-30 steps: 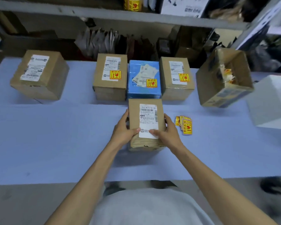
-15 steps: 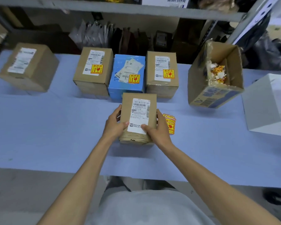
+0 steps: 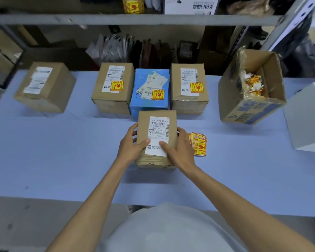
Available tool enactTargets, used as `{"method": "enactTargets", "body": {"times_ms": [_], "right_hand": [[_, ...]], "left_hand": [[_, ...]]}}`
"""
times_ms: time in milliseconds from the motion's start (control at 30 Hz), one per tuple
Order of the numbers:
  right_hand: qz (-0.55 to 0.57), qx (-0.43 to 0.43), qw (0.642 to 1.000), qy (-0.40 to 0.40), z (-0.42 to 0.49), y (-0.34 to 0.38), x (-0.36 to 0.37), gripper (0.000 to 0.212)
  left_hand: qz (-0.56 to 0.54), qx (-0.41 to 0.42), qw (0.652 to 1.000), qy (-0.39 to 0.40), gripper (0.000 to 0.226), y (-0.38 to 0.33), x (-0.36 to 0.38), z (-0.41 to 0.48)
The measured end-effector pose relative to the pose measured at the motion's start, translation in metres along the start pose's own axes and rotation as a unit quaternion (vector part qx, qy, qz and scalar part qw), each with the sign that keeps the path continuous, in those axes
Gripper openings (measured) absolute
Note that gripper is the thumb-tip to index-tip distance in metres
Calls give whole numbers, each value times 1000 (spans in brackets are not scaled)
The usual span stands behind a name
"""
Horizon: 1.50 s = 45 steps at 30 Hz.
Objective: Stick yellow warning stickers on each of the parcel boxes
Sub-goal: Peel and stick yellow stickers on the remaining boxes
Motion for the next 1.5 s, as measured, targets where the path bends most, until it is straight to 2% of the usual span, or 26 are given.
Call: {"method": "enactTargets", "body": {"times_ms": [133,233,333,400,467,533,633,767,933,1033,1100,1167,1200,1267,1333,1400,1500], "right_hand": [[-16,-4,1000,-15,-2,-1,5,72],[14,-4,1000,-5,-4,-6,7,71],[123,19,992,21,0,-17,0,53],[147,53,987,-25,6,-33,-12,40],[65,85,986,-124,11,-52,-30,34],[-42,132,974,-182,16,-68,-41,38],[-170,164,961,-142,24,-86,-36,49],[-251,138,950,-124,24,-94,-30,40],[-287,92,942,-150,19,-90,-38,31],[-242,105,945,-194,18,-82,-58,30],[-194,100,951,-220,19,-65,-70,32],[-158,46,957,-240,17,-37,-74,29],[-147,4,958,-248,14,-20,-73,27],[-143,-80,953,-257,3,14,-66,23],[-145,-122,949,-252,-8,41,-55,18],[-134,-131,951,-245,-17,60,-44,16],[-118,-162,950,-241,-24,76,-31,23]], "left_hand": [[3,-8,1000,8,73,4,-2,2],[14,-12,1000,5,74,6,-1,1],[12,-18,1000,6,74,9,0,2],[7,-17,1000,10,75,11,0,3],[6,-14,1000,14,76,13,1,3],[8,-11,1000,18,76,13,1,3],[9,-5,1000,24,76,13,0,6],[6,-5,1000,24,75,12,0,7],[13,-9,1000,24,75,14,0,3],[65,-17,997,26,78,8,1,3],[188,36,981,14,77,-15,1,3],[221,135,966,-9,58,-48,8,5],[177,151,972,1,44,-61,15,7],[26,106,992,63,28,-77,32,11],[-87,62,989,98,38,-87,45,13],[-135,50,987,72,44,-91,45,18],[-142,41,989,1,21,-84,29,27]]}}
Point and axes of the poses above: each hand's wrist, its own z-axis towards the middle knuckle, its own x-axis out of the palm, y = z × x, the point moved 6 cm from there along z, towards the middle knuckle, and after that the axes turned 14 degrees about x, right-handed, at the moved point
